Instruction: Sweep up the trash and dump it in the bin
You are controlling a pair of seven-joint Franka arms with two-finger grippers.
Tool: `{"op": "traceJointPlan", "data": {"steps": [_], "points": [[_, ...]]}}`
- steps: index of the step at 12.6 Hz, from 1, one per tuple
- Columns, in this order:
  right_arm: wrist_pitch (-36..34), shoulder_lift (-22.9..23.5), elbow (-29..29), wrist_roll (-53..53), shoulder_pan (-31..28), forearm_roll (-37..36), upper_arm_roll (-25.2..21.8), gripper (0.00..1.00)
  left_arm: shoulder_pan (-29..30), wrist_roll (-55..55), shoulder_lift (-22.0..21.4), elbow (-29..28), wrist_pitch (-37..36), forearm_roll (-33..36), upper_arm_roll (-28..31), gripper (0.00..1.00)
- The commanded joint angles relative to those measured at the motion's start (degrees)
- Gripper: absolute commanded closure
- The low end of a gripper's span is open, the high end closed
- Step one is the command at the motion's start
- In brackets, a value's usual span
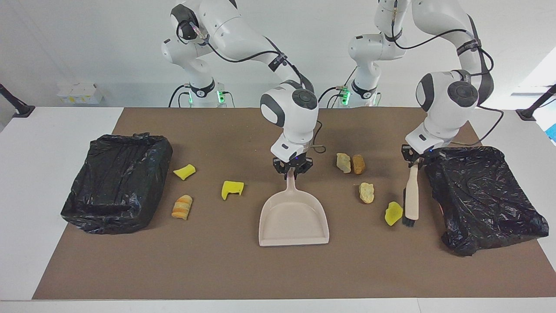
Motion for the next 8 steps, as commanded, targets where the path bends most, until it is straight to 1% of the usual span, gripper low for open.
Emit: {"op": "traceJointPlan", "data": {"steps": [1,2,4,7,8], "points": [[-4.0,-3.6,-1.7,-9.5,-2.5,-0.2,0.7,1.0,2.1,3.7,5.3,4.0,3.9,2.3,-0.3,1.0],[-5.2,-4.4,-1.8,-14.7,-3.7,-0.2,0.8,1.0,2.6,3.8,5.6,4.4,4.7,2.4,-0.3,1.0],[-7.4,-6.4,-1.9,-27.3,-5.7,0.5,0.8,1.0,2.3,3.8,5.4,3.9,3.4,2.3,-0.4,1.0],[-10.5,-9.0,-2.1,-51.8,-10.2,4.6,0.8,1.0,1.6,4.0,5.0,4.2,0.1,1.8,-0.6,1.0],[-11.3,-9.3,-2.1,-60.4,-11.5,5.3,0.8,1.0,1.2,4.1,4.9,3.9,-2.1,1.9,-0.8,1.0]]}}
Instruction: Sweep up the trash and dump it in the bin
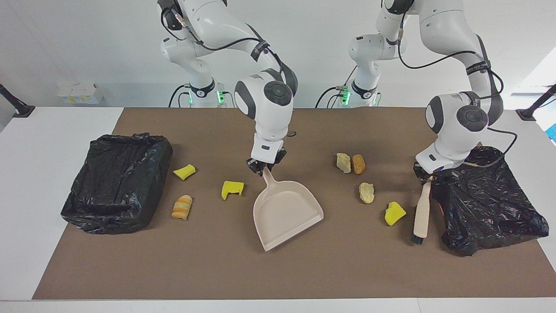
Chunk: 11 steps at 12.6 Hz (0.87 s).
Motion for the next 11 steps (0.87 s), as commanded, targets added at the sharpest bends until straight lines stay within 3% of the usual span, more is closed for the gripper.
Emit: {"op": "traceJointPlan", "data": {"steps": [1,3,5,8,11], "points": [[-2.4,-3.0,-2.1,-21.9,-3.0,2.3,0.7,1.0,-2.7,0.5,-0.9,0.5,-5.4,0.7,-0.1,1.0],[-3.2,-3.7,-3.5,-34.8,-3.3,2.3,0.6,1.0,-5.3,0.6,-2.2,0.0,-11.9,0.6,-0.2,1.0],[-0.6,-5.8,-7.9,-40.5,-3.3,2.1,0.6,1.0,-8.6,-0.3,-4.4,-2.7,-14.5,0.5,-0.2,1.0],[1.8,-7.8,-12.1,-41.2,-3.1,2.1,0.6,1.0,-12.2,-0.5,-7.9,-8.3,-14.8,0.3,-0.2,1.0],[8.6,-9.6,-17.5,-41.5,-3.0,2.1,0.6,1.0,-15.3,-4.3,-11.9,-10.5,-16.6,0.1,-0.3,1.0]]}}
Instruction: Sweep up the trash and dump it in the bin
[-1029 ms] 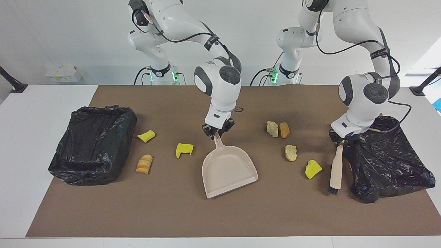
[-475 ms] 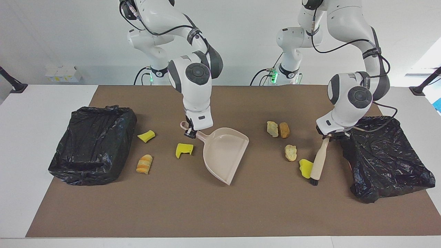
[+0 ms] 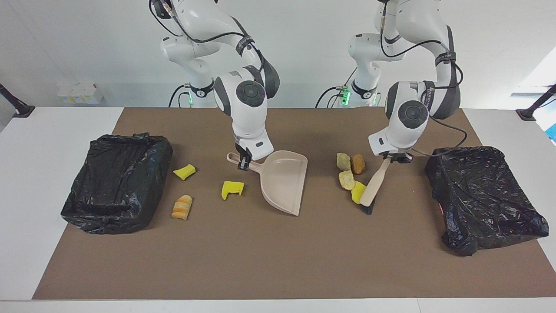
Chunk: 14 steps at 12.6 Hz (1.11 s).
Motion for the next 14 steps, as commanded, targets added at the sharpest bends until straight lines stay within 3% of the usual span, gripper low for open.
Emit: {"op": "traceJointPlan", "data": {"steps": [1,7,12,14], "points": [[4.1,-3.2,-5.4,-2.5,-0.6,0.8,0.2,1.0,-3.7,-2.1,-6.3,-4.9,-1.9,0.1,0.8,1.0],[5.0,-3.2,-6.0,-3.4,-0.6,0.8,0.2,1.0,-4.4,-24.6,-11.6,-10.2,-5.1,0.0,0.9,1.0],[4.4,-3.7,-6.2,-2.6,0.1,0.9,0.3,1.0,-4.6,-43.3,-17.6,-20.6,0.6,-0.5,0.7,1.0],[5.0,-3.7,-6.2,-2.6,0.1,0.9,0.3,1.0,-6.0,-49.7,-19.4,-23.4,2.8,-4.2,0.8,1.0]]}}
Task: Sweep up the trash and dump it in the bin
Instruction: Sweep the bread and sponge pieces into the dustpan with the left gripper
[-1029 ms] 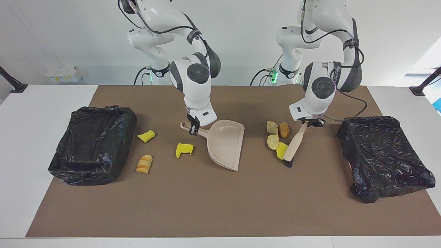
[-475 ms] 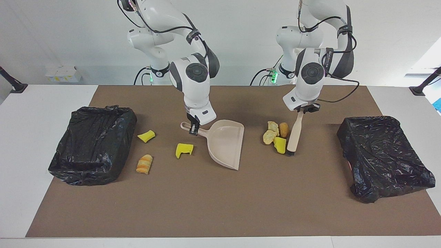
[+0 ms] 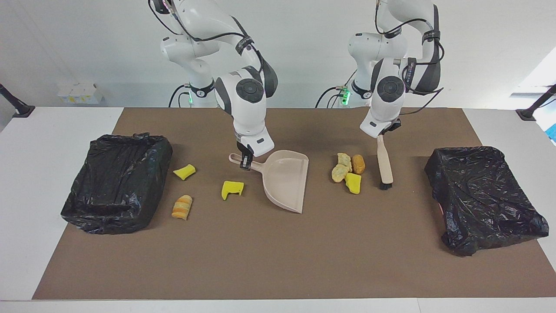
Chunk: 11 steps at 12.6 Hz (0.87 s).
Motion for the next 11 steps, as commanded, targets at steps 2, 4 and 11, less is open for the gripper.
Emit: {"op": "traceJointPlan", "data": {"steps": [2,4,11], "points": [[3.5,-2.1,-4.4,-1.7,0.6,0.9,0.3,1.0,-2.0,-8.7,-5.0,-6.1,3.6,-6.0,0.5,1.0],[11.2,-2.6,-8.1,-1.6,3.1,0.9,0.3,1.0,-4.1,-11.3,-5.3,-6.5,5.2,-9.2,0.5,1.0],[18.9,-2.5,-11.3,-2.8,5.7,-2.5,0.3,1.0,-15.0,-8.7,-1.4,-5.8,18.1,-13.1,0.6,1.0]]}}
